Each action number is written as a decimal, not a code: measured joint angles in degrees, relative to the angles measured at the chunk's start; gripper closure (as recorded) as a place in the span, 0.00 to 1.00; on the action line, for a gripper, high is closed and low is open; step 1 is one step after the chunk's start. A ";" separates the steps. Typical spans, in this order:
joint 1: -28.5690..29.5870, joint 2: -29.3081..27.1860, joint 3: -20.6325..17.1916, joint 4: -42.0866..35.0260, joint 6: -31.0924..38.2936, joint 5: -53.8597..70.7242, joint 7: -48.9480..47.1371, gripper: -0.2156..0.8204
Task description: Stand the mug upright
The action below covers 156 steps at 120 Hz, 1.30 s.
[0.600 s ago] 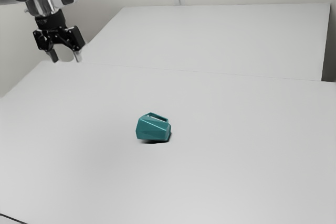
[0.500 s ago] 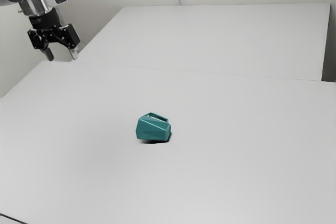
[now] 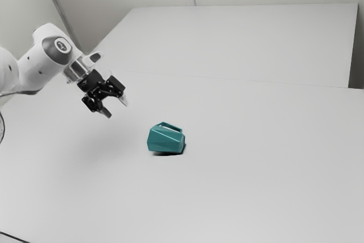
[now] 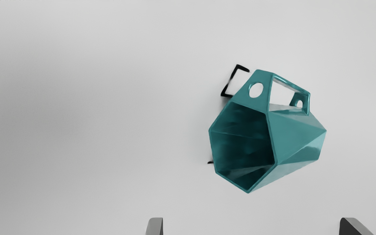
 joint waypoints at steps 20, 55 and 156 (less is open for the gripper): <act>0.39 3.35 0.84 -5.61 4.19 -16.95 10.08 0.22; -1.37 8.78 0.79 -7.92 6.72 -31.12 23.33 0.23; -4.21 6.88 -0.19 -13.97 3.92 -42.89 42.29 0.28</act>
